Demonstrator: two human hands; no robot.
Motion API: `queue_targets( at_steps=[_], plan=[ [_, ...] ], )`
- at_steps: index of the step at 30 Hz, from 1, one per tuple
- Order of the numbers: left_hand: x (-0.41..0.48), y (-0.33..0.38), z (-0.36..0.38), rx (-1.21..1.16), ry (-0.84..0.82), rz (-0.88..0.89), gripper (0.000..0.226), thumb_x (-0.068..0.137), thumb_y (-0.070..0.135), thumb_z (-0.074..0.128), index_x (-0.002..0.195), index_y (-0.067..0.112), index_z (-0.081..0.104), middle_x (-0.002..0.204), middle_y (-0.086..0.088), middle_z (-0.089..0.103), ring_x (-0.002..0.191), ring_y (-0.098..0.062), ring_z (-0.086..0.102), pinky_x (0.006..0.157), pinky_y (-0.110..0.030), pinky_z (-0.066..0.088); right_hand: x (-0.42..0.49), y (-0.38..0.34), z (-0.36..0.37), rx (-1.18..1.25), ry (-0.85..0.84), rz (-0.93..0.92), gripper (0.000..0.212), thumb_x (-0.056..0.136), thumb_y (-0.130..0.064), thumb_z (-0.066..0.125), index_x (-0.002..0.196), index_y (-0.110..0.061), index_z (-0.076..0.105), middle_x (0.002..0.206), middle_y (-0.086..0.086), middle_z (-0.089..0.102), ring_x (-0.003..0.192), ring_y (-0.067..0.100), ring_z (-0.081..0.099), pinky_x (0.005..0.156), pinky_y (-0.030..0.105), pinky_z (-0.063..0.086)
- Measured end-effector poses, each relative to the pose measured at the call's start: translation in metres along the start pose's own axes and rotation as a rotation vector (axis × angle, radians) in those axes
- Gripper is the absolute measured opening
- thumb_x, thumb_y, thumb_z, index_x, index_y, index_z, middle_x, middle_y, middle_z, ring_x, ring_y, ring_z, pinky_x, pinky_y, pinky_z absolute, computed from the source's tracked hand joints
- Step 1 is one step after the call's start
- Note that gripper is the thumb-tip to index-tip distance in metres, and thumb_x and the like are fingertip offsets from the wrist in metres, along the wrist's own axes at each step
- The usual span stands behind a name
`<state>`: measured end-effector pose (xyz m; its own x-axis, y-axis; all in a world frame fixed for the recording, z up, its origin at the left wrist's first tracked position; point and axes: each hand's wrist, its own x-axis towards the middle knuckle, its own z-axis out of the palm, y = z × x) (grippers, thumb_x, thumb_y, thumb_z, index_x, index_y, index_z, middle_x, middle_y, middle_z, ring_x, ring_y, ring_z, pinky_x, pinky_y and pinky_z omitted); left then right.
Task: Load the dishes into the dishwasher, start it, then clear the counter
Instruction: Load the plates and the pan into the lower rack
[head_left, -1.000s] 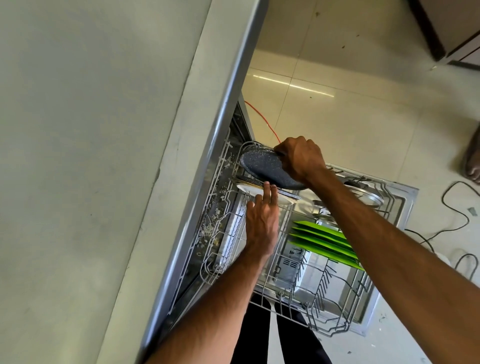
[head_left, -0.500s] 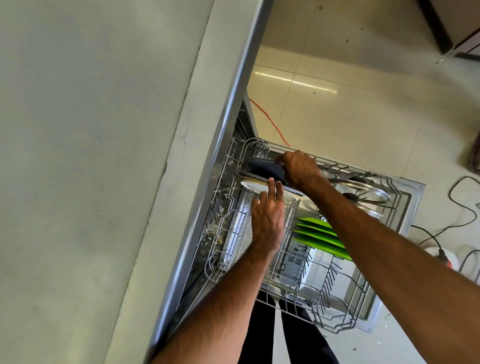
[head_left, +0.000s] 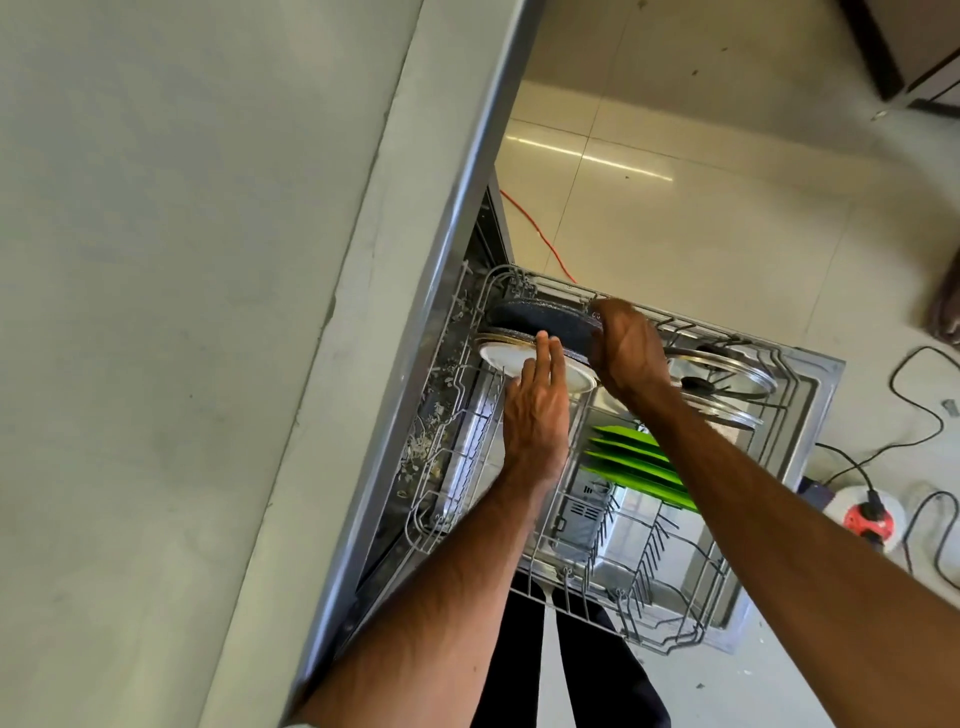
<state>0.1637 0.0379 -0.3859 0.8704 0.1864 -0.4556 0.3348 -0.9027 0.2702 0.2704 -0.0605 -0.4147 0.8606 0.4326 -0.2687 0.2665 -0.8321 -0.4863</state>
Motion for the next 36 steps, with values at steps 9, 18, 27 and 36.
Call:
queue_targets(
  at_steps=[9,18,27,36],
  plan=[
    [-0.005,-0.012,0.004,0.003,0.004,-0.122,0.09,0.086,-0.001,0.067,0.156,-0.002,0.011,0.164,-0.025,-0.002,0.142,-0.034,0.033,0.11,-0.038,0.041,-0.031,0.008,0.016,0.029,-0.08,0.027,0.028,0.097,-0.014,0.059,0.123,-0.004,0.059,0.124,0.016,0.06,0.107,0.033,0.061,0.086,0.044,0.055],
    [-0.011,-0.02,0.008,0.096,-0.058,-0.152,0.073,0.093,0.005,0.062,0.154,-0.001,0.022,0.163,-0.025,0.01,0.144,-0.033,0.031,0.111,-0.036,0.039,-0.028,0.004,0.018,-0.015,-0.14,0.095,0.05,0.091,-0.025,0.071,0.132,-0.01,0.046,0.123,0.018,0.06,0.106,0.034,0.062,0.085,0.046,0.055],
    [-0.01,-0.02,0.011,0.146,-0.105,-0.137,0.077,0.088,0.009,0.072,0.15,0.0,0.028,0.162,-0.025,0.016,0.144,-0.033,0.03,0.108,-0.038,0.043,-0.018,0.003,0.027,-0.152,-0.162,0.177,0.021,0.099,-0.027,0.06,0.116,-0.015,0.063,0.097,0.01,0.065,0.076,0.024,0.064,0.068,0.042,0.059],
    [-0.011,-0.021,0.012,0.158,-0.15,-0.133,0.075,0.087,0.015,0.074,0.148,0.001,0.033,0.159,-0.023,0.024,0.137,-0.031,0.038,0.099,-0.038,0.049,-0.025,0.024,0.022,-0.156,-0.17,0.254,0.024,0.1,-0.024,0.059,0.118,-0.01,0.063,0.108,0.018,0.066,0.092,0.036,0.066,0.075,0.04,0.053]
  ],
)
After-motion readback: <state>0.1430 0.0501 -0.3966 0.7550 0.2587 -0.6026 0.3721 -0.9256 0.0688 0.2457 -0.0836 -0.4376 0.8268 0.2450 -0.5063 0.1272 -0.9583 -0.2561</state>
